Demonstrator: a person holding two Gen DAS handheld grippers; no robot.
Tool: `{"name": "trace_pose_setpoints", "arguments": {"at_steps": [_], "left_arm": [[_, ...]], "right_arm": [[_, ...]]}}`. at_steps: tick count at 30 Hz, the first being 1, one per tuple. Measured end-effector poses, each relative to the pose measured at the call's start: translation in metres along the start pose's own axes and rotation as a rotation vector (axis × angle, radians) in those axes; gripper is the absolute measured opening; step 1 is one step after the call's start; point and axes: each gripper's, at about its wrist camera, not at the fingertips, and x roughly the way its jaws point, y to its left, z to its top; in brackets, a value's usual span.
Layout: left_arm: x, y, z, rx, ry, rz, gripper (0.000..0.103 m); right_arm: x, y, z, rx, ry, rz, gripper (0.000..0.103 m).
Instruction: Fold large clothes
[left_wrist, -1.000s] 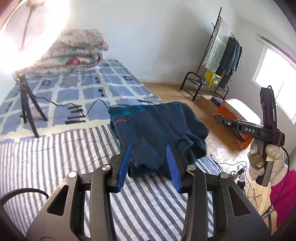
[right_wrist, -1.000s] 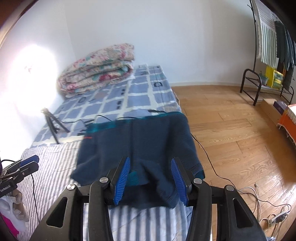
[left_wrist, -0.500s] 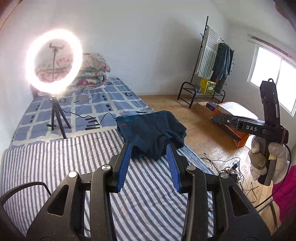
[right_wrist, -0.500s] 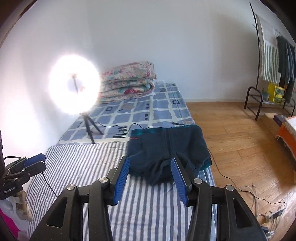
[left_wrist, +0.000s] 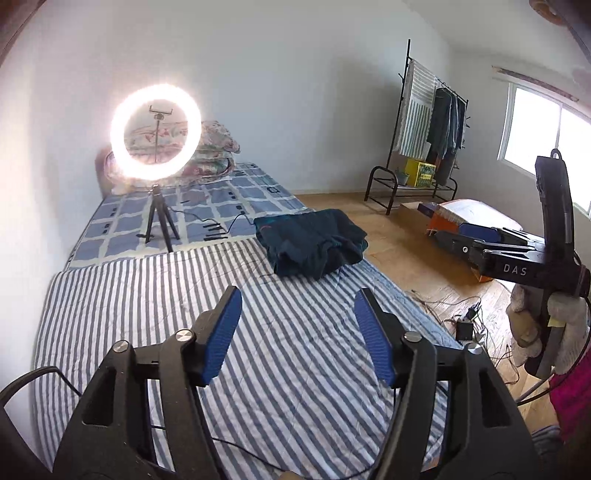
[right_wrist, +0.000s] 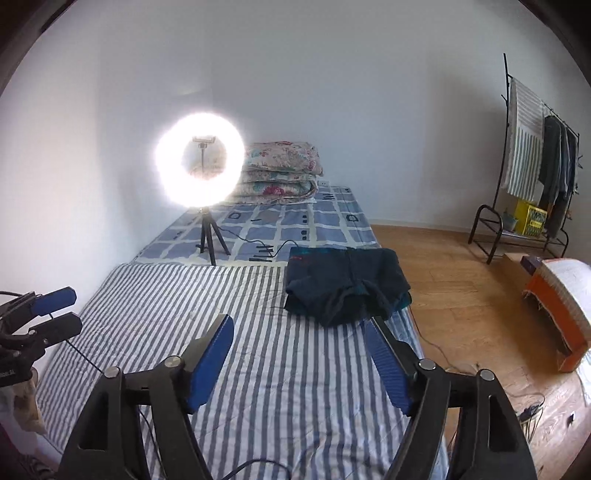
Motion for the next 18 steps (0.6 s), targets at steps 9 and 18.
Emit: {"name": "trace_pose_setpoints", "arguments": {"at_steps": [9,18], "left_arm": [[-0.033,-0.005,-0.033,0.021,-0.038,0.053,0.093],[-0.037,-0.006,-0.042,0.012,-0.024,0.094,0.101]], "right_arm": [[-0.024,0.020,-0.044,0.046,-0.022,-0.019,0.092],[-0.033,0.022,-0.061,0.058,-0.063,-0.069,0.103]]}}
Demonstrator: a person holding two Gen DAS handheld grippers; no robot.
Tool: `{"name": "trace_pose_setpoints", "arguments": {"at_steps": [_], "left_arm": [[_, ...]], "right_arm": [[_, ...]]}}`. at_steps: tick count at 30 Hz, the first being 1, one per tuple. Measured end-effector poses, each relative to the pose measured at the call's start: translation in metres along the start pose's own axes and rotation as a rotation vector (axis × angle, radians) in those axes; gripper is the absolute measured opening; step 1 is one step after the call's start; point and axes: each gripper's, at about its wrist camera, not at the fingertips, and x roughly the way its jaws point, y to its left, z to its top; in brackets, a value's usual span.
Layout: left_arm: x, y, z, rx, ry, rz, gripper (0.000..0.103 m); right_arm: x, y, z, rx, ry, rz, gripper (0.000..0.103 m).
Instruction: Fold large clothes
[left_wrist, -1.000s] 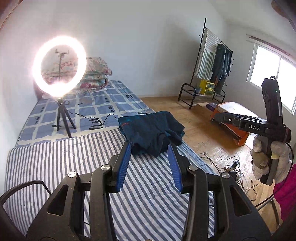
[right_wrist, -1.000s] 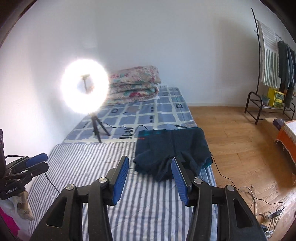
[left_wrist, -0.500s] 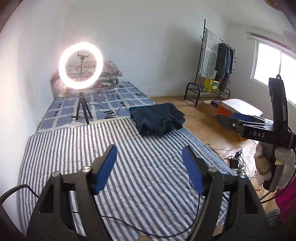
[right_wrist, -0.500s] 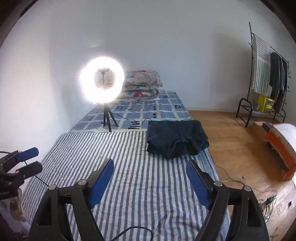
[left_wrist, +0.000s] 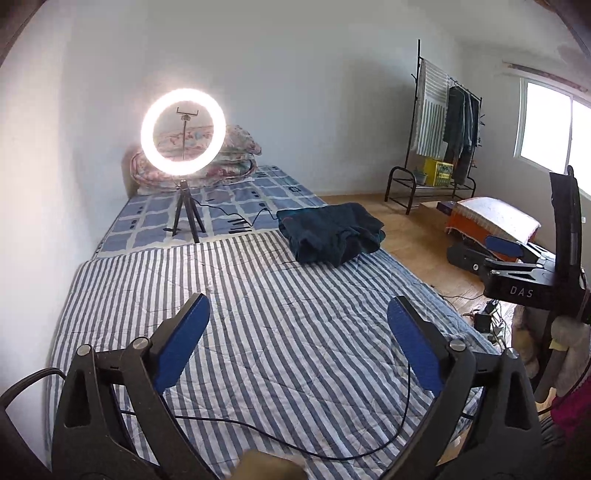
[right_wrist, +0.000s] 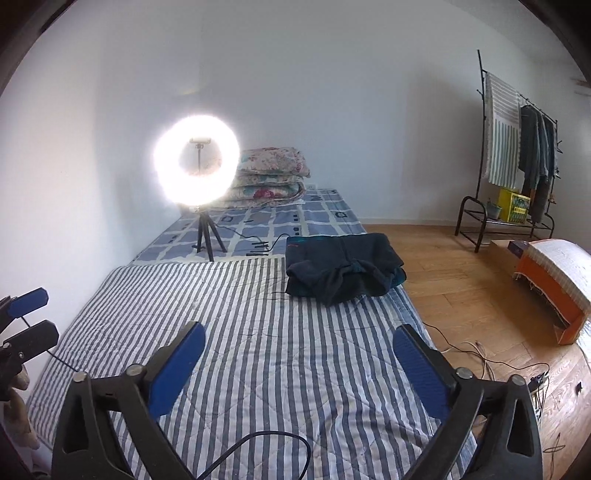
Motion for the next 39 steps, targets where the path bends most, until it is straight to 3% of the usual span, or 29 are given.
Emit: {"name": "trace_pose_setpoints", "arguments": {"at_steps": [9,39], "left_arm": [[-0.011,-0.005,-0.003,0.007,-0.036,0.083,0.103],[-0.020,-0.007,-0.006,0.015,-0.051,0.092,0.103]], "right_arm": [[0.001,-0.003,-0.003,-0.001,-0.012,-0.002,0.103],[0.001,-0.006,-0.006,0.015,-0.018,-0.005,0.103]]}}
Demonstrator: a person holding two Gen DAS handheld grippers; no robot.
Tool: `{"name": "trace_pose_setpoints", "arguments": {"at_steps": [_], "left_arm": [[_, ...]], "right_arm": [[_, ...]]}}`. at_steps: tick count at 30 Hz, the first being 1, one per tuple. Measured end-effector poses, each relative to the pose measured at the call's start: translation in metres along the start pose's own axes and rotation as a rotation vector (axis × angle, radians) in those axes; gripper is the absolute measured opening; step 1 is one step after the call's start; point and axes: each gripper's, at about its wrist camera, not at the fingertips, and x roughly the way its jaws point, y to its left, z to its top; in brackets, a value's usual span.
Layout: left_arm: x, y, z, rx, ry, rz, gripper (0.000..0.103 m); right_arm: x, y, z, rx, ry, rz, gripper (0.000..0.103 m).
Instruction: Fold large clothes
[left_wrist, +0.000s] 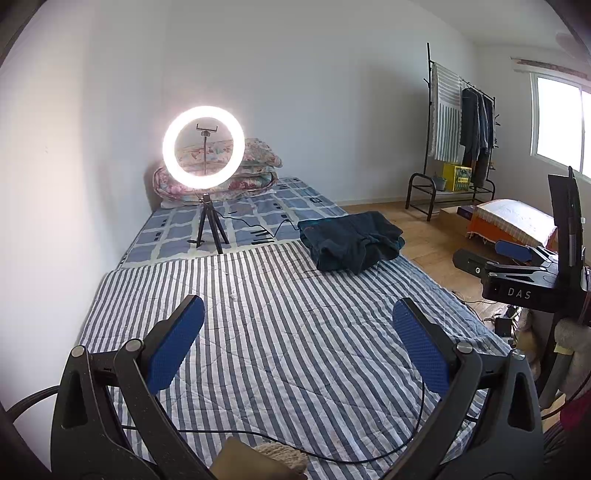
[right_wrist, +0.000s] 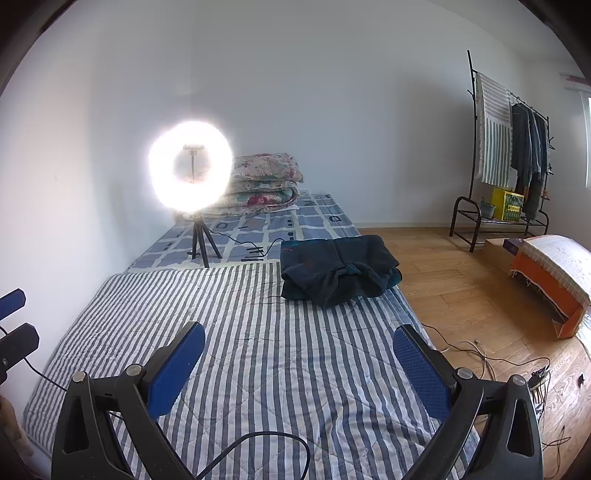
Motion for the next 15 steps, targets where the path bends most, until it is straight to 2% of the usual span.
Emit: {"name": "trace_pose_setpoints", "arguments": {"at_steps": [15], "left_arm": [[-0.0026,0.0017,0.0021,0.009,0.000,-0.001,0.103]], "right_arm": [[0.0007,-0.0014,-0.0020,0.004,0.003,-0.001,0.103]]}}
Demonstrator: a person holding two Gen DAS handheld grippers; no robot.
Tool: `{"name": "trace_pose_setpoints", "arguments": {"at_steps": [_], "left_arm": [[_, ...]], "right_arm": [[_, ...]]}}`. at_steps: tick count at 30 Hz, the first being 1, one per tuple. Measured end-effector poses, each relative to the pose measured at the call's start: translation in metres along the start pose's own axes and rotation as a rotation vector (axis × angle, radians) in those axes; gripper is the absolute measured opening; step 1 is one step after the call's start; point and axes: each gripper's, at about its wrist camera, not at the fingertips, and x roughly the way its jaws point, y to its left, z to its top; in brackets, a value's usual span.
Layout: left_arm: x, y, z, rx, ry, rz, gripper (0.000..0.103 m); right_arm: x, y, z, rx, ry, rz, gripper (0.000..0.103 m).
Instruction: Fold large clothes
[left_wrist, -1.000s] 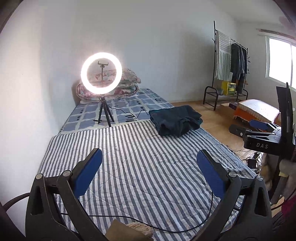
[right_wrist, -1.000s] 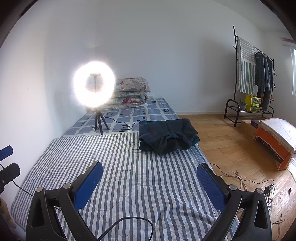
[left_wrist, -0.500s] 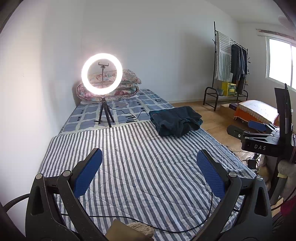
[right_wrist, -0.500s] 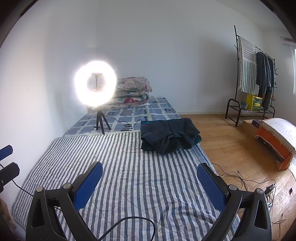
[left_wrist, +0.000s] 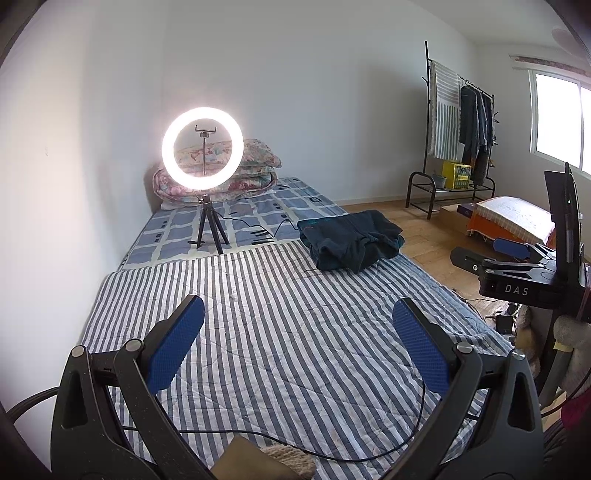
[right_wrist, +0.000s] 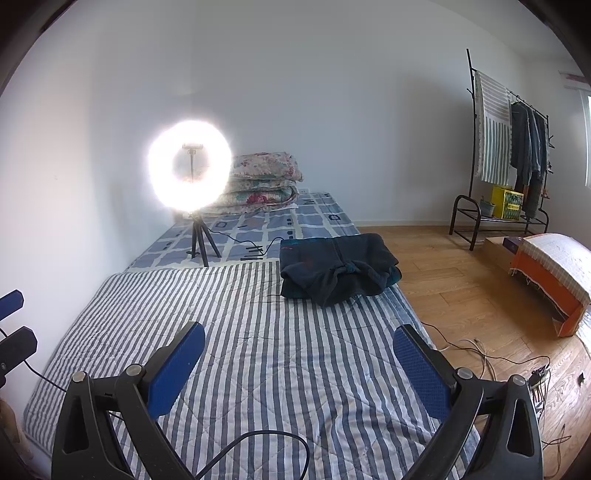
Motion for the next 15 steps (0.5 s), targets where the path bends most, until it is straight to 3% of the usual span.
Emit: {"name": "trace_pose_setpoints", "arguments": {"at_steps": [15], "left_arm": [[0.0000,0.0020,0.0009,0.016,-0.014,0.021,0.103]], "right_arm": [[0.0022,-0.0016,0.0002,-0.004,0.005,0.007,0.103]]}}
